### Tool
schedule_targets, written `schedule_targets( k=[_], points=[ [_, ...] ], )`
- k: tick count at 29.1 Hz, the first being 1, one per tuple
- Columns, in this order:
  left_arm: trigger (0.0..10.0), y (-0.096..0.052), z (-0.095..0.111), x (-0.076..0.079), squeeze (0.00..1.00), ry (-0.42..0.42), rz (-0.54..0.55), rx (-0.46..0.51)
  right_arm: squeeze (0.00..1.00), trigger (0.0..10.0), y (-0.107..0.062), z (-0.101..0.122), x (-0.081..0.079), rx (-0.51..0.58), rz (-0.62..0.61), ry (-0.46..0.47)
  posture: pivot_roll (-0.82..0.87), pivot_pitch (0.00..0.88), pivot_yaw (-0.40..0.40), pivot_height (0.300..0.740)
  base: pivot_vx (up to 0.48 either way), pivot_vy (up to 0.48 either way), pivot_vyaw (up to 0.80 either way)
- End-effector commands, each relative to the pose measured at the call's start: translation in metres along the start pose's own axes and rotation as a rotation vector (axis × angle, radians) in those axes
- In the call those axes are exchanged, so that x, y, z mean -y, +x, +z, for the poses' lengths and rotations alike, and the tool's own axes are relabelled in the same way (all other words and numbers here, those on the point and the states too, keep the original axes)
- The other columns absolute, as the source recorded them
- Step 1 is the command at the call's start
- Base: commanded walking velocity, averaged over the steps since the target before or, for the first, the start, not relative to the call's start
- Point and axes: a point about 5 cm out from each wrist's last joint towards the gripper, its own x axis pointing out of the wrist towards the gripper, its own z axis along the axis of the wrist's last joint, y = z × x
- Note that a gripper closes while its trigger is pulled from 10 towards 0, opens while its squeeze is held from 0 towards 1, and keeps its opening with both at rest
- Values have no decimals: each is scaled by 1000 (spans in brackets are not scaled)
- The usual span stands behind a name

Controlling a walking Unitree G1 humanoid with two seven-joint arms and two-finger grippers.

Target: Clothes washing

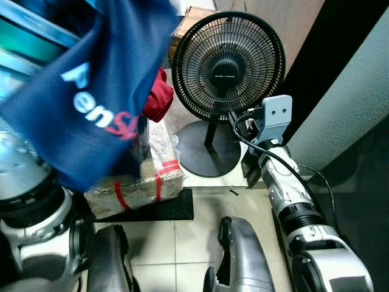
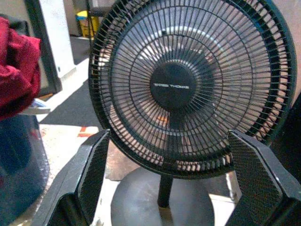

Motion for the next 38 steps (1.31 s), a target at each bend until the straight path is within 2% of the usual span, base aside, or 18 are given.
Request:
schedule_targets(
  k=[1, 3, 5, 8, 11, 15, 16, 22, 24, 25, 27, 29, 31, 32, 35, 36, 37, 38],
  points=[
    [10000, 1, -13, 8, 0, 75, -36, -74, 0, 10000, -4, -5, 6, -14, -23, 6, 62, 117, -34, 495, 0, 0, 0],
    [10000, -3, -31, 13, 0, 130, -38, -162, 0, 10000, -5, -5, 6, -14, -24, 5, 59, 118, -33, 495, 0, 0, 0],
    [10000, -3, -31, 13, 0, 130, -38, -162, 0, 10000, -5, -5, 6, -14, -24, 5, 59, 118, -33, 495, 0, 0, 0],
    [10000, 8, -28, 5, 0, 71, 92, -117, 0, 10000, -5, -5, 7, -15, -24, 3, 63, 119, -36, 495, 0, 0, 0],
    [10000, 17, -36, -3, 0, 61, 228, -159, 0, 10000, -3, -4, 6, -9, -22, 2, 61, 117, -37, 495, 0, 0, 0],
    [10000, 18, -42, -5, 0, 72, 268, -189, 0, 10000, -2, 1, 4, 10, -7, -12, 61, 117, -35, 495, 0, 0, 0],
    [10000, 19, -45, -4, 0, 67, 279, -199, 0, 10000, 0, 11, 0, 47, 54, 4, 53, 116, -32, 495, 0, 0, 0],
    [10000, 19, -46, -2, 0, 60, 281, -200, 0, 10000, 2, 20, -4, 81, 110, 20, 55, 115, -31, 495, 0, 0, 0],
    [10000, 20, -45, -1, 0, 54, 273, -191, 0, 10000, 2, 34, -3, 121, 182, 39, 58, 112, -36, 495, 0, 0, 0],
    [10000, 20, -46, 2, 0, 65, 263, -180, 1000, 10000, -4, 44, 2, 141, 248, 62, 52, 113, -34, 495, 0, 0, 0],
    [10000, 20, -46, 2, 0, 65, 263, -180, 1000, 10000, -4, 44, 2, 141, 248, 62, 52, 113, -34, 495, 0, 0, 0],
    [10000, 20, -48, 4, 0, 80, 251, -173, 1000, 10000, -38, 54, 10, 115, 454, 153, 31, 114, -17, 495, 0, 0, 0],
    [10000, 20, -48, 4, 0, 80, 251, -173, 1000, 10000, -38, 54, 10, 115, 454, 153, 31, 114, -17, 495, 0, 0, 0],
    [10000, 21, -48, 5, 0, 83, 248, -172, 1000, 10000, -50, 56, 9, 96, 534, 193, 27, 113, -15, 495, 0, 0, 0],
    [10000, 22, -49, 4, 0, 79, 250, -172, 1000, 10000, -57, 58, 4, 82, 595, 229, 20, 109, -10, 495, 0, 0, 0],
    [10000, 23, -49, 4, 0, 76, 255, -173, 0, 10000, -56, 59, -4, 84, 632, 250, 26, 106, -9, 495, 0, 0, 0],
    [10000, 23, -49, 4, 0, 76, 255, -173, 0, 10000, -56, 59, -4, 84, 632, 250, 26, 106, -9, 495, 0, 0, 0],
    [10000, 25, -49, 3, 0, 74, 264, -172, 0, 10000, -48, 58, -18, 90, 672, 266, 34, 103, -10, 495, 0, 0, 0]
  ],
)
